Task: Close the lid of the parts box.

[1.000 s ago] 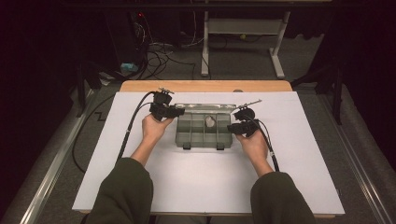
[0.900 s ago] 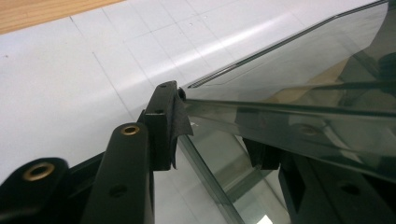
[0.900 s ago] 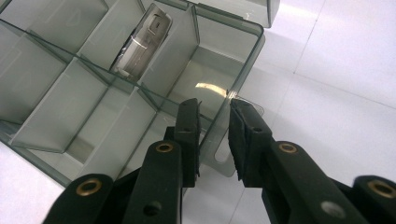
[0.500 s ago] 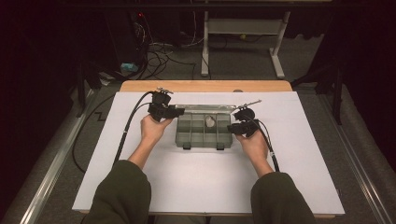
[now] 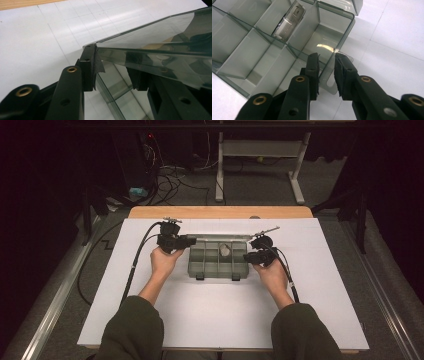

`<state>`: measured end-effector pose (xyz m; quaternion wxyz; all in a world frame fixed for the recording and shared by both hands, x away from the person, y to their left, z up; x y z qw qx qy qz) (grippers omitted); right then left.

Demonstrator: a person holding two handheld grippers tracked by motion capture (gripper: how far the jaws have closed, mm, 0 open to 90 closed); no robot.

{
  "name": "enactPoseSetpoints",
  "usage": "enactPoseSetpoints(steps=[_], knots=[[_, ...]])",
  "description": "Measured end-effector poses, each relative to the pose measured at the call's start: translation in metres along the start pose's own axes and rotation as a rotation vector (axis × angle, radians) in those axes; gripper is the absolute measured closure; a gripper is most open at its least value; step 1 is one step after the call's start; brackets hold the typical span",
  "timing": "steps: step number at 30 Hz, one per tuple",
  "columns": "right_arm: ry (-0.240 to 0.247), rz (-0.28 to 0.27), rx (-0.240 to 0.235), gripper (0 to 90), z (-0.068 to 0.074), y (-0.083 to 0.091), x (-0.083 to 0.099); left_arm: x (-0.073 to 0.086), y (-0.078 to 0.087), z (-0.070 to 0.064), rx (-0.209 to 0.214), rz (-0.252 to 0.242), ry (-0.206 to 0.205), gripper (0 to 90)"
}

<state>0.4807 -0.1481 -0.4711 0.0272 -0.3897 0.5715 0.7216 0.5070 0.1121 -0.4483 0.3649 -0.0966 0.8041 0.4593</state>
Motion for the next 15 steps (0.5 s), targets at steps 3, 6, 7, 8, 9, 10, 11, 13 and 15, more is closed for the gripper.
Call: enactPoseSetpoints(steps=[3, 6, 7, 8, 9, 10, 11, 13, 15], knots=[[0.018, -0.005, -0.002, 73.9, 0.000, 0.000, 0.000, 0.002, -0.001, 0.001, 0.000, 0.005, -0.001, 61.7], [0.024, -0.012, -0.021, 73.1, -0.002, 0.000, 0.001, 0.003, -0.001, 0.001, -0.004, 0.006, -0.008, 61.6], [0.030, -0.019, -0.031, 72.0, -0.002, 0.000, 0.001, 0.003, -0.001, 0.000, -0.005, 0.009, -0.011, 61.6], [0.034, -0.026, -0.049, 69.6, -0.002, 0.001, 0.002, 0.004, -0.001, 0.000, -0.006, 0.012, -0.014, 61.6], [0.031, -0.033, -0.070, 67.8, -0.002, 0.002, 0.002, 0.004, 0.000, 0.000, -0.008, 0.016, -0.019, 61.6], [0.025, -0.039, -0.087, 66.1, -0.002, 0.003, 0.003, 0.005, 0.000, 0.001, -0.009, 0.021, -0.023, 61.7], [0.026, -0.051, -0.092, 65.9, -0.002, 0.005, 0.003, 0.006, 0.000, 0.001, -0.011, 0.023, -0.026, 61.7], [0.021, -0.091, -0.105, 68.7, -0.002, 0.012, 0.004, 0.007, 0.000, 0.001, -0.014, 0.027, -0.030, 61.7], [0.020, -0.119, -0.112, 78.9, -0.003, 0.020, 0.003, 0.008, 0.000, 0.002, -0.011, 0.026, -0.029, 61.7]])
Point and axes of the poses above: each handheld gripper's, and its own axes: y roughly backward along the jaws, x roughly out of its underside, z roughly to its left, the point moved 6 cm from there along -y, roughly forward along the jaws, and after that the axes turned 4 degrees about y, right-handed, at the moved point
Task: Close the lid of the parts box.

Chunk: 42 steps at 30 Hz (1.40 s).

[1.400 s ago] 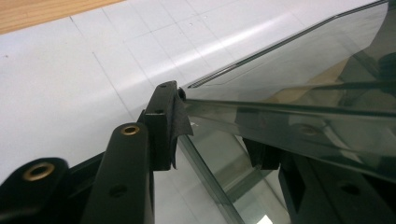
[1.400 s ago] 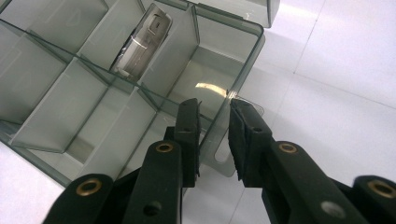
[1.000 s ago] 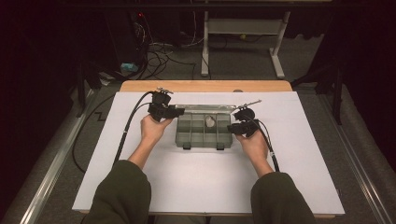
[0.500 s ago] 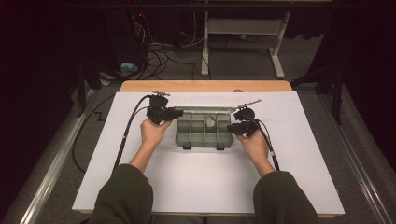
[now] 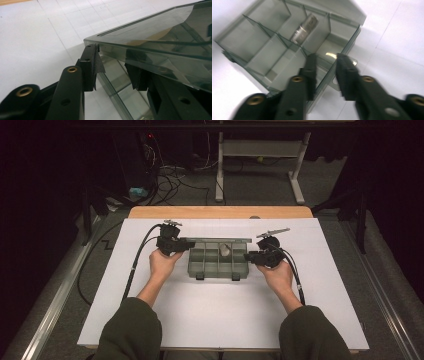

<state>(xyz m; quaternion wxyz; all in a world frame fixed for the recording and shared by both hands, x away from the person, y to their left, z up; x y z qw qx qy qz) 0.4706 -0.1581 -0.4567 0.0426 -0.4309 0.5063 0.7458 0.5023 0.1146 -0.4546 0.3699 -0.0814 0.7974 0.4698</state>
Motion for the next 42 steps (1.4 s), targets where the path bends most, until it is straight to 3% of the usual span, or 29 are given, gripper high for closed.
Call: enactPoseSetpoints(steps=[3, 8, 17, 26, 42], knots=[[0.003, -0.044, -0.003, 89.5, 0.000, 0.009, -0.006, 0.004, -0.001, 0.000, 0.006, 0.003, -0.002, 61.7], [0.010, -0.078, 0.007, 90.0, 0.002, 0.015, -0.015, 0.010, -0.002, 0.002, 0.013, 0.021, -0.005, 60.4], [0.021, -0.053, 0.008, 90.0, 0.003, 0.015, -0.012, 0.017, 0.002, 0.001, 0.014, 0.036, -0.012, 53.3], [0.038, -0.055, 0.015, 90.0, 0.004, 0.017, -0.007, 0.022, 0.012, 0.001, 0.050, 0.038, 0.013, 62.1], [0.037, -0.057, -0.016, 90.0, 0.006, 0.016, 0.004, 0.030, 0.023, -0.008, 0.057, 0.007, -0.024, 65.4]])
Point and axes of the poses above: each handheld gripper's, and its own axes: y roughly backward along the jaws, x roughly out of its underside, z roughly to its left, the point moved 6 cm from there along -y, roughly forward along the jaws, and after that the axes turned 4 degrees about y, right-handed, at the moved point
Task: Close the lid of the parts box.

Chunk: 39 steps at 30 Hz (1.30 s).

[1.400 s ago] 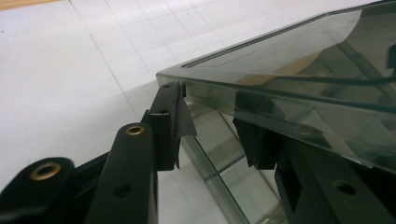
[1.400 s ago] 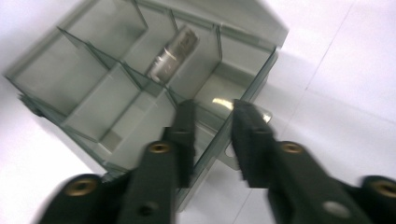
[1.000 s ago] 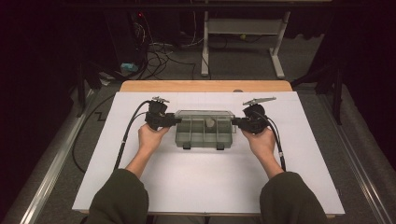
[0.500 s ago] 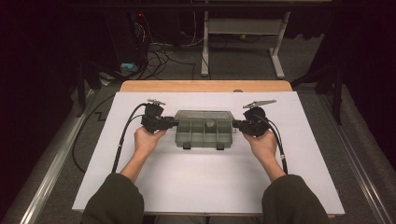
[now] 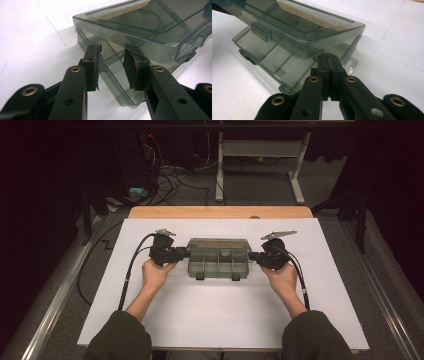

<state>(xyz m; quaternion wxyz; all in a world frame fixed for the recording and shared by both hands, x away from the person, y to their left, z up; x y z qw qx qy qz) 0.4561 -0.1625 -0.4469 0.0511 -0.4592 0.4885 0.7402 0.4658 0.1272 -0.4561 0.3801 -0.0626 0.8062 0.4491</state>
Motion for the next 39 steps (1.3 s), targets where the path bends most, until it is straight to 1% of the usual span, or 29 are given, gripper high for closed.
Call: enactPoseSetpoints(steps=[5, 8, 17, 27, 33, 39], knots=[[-0.001, 0.003, -0.012, 90.0, 0.002, -0.002, 0.007, 0.003, 0.001, -0.004, -0.003, -0.002, -0.016, 65.5], [-0.005, -0.009, -0.022, 89.8, 0.003, -0.001, 0.010, 0.006, 0.001, -0.006, -0.007, 0.002, -0.034, 65.4], [0.000, -0.014, -0.030, 89.5, 0.006, 0.003, 0.015, 0.017, 0.001, -0.011, -0.001, 0.007, -0.046, 65.2], [0.011, -0.010, -0.038, 88.9, 0.009, 0.003, 0.020, 0.024, -0.001, -0.012, 0.011, 0.013, -0.039, 65.1], [0.020, -0.002, -0.041, 88.3, 0.010, 0.002, 0.024, 0.026, 0.001, -0.010, 0.002, 0.012, -0.035, 63.4], [0.018, 0.002, -0.045, 88.2, 0.012, -0.001, 0.029, 0.031, 0.002, -0.008, -0.010, 0.028, -0.035, 62.4]])
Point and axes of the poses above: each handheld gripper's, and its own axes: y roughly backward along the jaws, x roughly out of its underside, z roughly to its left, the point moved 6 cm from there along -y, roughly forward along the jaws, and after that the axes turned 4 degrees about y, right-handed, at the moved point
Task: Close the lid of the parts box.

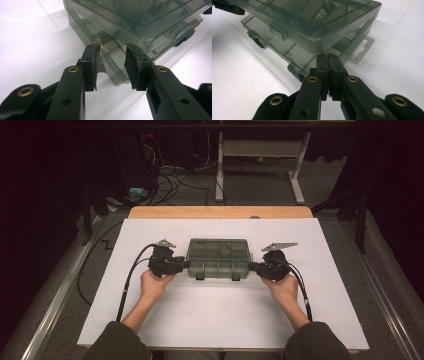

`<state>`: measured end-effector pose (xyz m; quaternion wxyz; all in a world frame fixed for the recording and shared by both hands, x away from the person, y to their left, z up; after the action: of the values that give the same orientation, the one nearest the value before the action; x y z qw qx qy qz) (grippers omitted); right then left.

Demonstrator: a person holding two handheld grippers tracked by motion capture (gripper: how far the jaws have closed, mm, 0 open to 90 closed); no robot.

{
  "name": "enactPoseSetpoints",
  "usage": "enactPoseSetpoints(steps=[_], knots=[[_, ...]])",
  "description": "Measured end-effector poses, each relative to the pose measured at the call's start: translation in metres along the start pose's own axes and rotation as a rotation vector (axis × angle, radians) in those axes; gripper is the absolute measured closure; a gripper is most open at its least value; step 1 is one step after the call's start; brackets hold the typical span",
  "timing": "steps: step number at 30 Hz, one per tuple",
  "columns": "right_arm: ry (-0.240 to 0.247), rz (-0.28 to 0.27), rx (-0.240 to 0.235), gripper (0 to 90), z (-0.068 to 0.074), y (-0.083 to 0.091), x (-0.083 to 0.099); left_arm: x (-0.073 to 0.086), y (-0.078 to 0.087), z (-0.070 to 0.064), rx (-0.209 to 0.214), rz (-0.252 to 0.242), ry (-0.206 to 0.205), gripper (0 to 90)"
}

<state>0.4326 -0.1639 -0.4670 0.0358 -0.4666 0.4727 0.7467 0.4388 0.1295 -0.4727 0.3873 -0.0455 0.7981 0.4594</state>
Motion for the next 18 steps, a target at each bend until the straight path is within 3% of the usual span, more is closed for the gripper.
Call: enactPoseSetpoints(steps=[6, 12, 18], knots=[[0.005, 0.001, -0.001, 87.9, 0.001, -0.001, 0.001, 0.003, 0.002, 0.003, -0.011, 0.007, 0.002, 61.9], [0.011, -0.001, -0.003, 87.9, 0.004, 0.000, 0.001, 0.004, 0.007, 0.013, -0.028, 0.006, 0.035, 60.5], [0.009, 0.009, 0.000, 87.9, 0.003, -0.002, 0.002, -0.001, 0.018, 0.020, -0.040, -0.039, 0.056, 60.6]])
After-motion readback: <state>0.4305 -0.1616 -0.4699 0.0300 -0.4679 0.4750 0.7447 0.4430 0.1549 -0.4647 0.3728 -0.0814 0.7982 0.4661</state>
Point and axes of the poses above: each handheld gripper's, and its own axes: y roughly backward along the jaws, x roughly out of its underside, z roughly to its left, the point moved 6 cm from there along -y, roughly forward along the jaws, and after that the axes turned 4 degrees about y, right-handed, at the moved point
